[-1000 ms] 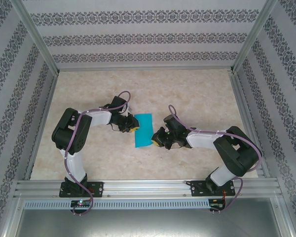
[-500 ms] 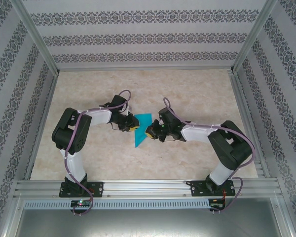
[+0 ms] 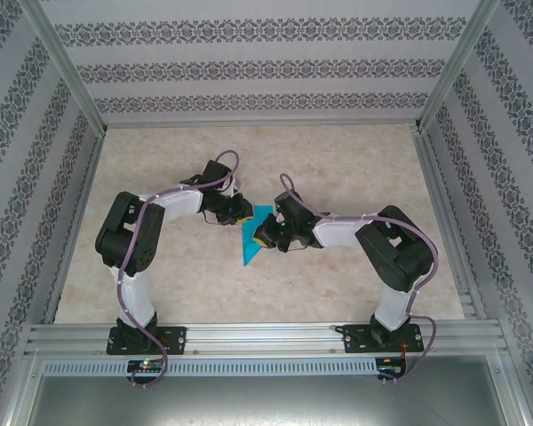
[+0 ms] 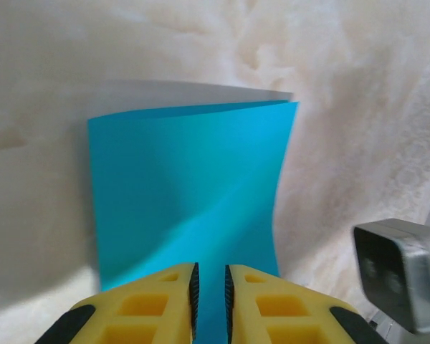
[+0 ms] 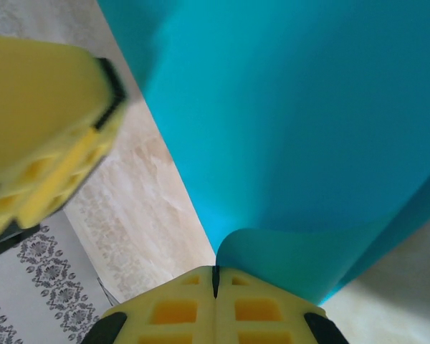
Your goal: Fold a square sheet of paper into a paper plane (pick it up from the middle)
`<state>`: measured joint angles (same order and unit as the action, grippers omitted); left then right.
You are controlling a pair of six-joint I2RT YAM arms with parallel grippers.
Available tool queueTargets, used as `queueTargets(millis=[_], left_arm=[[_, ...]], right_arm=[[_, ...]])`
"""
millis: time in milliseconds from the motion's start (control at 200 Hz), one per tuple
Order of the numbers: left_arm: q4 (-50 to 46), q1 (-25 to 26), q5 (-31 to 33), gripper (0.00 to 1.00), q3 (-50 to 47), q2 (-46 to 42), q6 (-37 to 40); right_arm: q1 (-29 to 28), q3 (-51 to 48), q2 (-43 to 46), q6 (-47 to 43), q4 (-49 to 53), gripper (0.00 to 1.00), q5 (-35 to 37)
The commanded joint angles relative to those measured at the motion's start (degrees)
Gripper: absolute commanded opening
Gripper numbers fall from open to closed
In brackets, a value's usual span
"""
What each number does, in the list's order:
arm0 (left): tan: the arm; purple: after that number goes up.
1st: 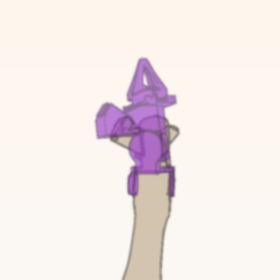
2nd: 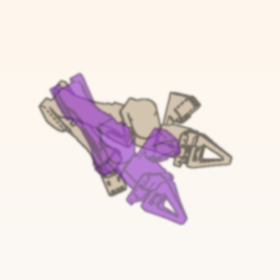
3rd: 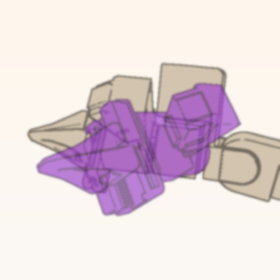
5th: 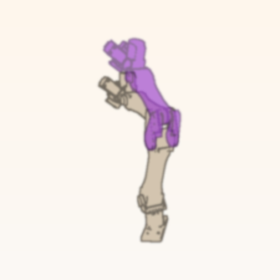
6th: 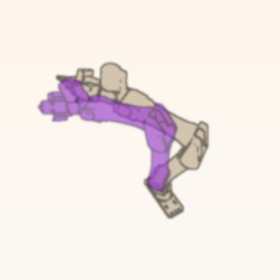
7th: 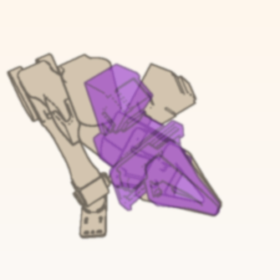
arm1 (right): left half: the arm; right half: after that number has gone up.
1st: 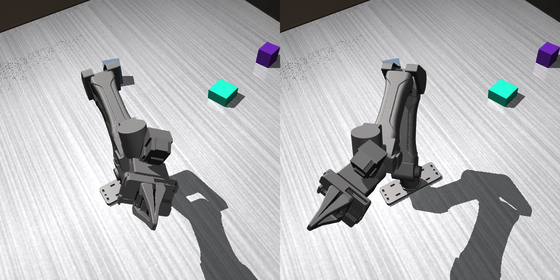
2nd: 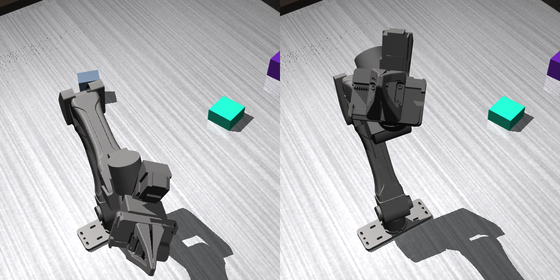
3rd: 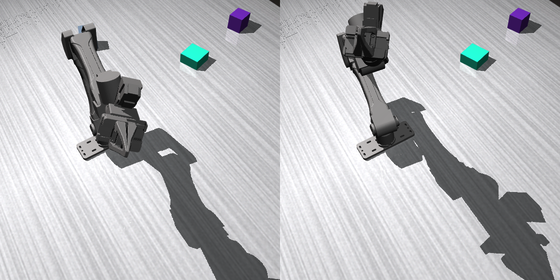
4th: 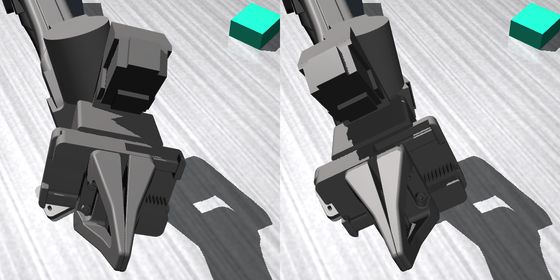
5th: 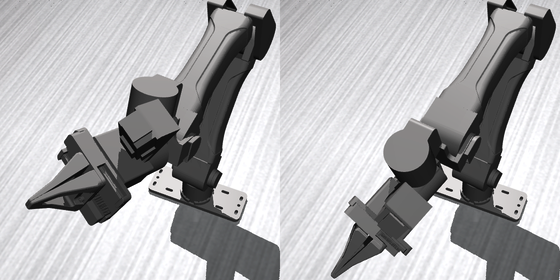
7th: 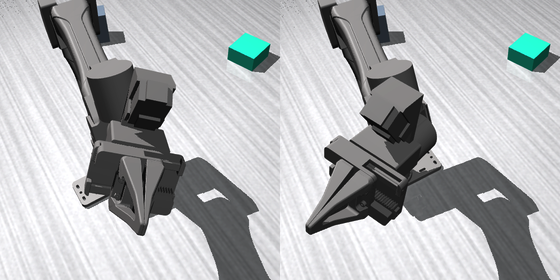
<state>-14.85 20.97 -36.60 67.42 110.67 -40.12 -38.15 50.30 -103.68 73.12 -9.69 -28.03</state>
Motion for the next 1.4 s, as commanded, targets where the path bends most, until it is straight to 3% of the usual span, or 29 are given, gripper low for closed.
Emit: queueTargets(millis=[0, 699, 1394], left_arm=[[-3.0, -0.3, 1.5, 0.2, 0.3, 1.5, 1.8], [-4.0, -0.4, 2.0, 0.18, -0.5, 3.2, 1.9], [-4.2, -0.3, 1.7, 0.18, -1.0, 3.7, 2.2]], right_arm=[[-0.6, 1.5, -1.4, -1.9, 0.3, 0.03, -1.1], [-0.7, 0.7, -2.0, -1.0, 0.1, 0.03, 2.8], [-0.3, 2.0, -4.1, -2.0, 0.7, 0.03, 1.5]])
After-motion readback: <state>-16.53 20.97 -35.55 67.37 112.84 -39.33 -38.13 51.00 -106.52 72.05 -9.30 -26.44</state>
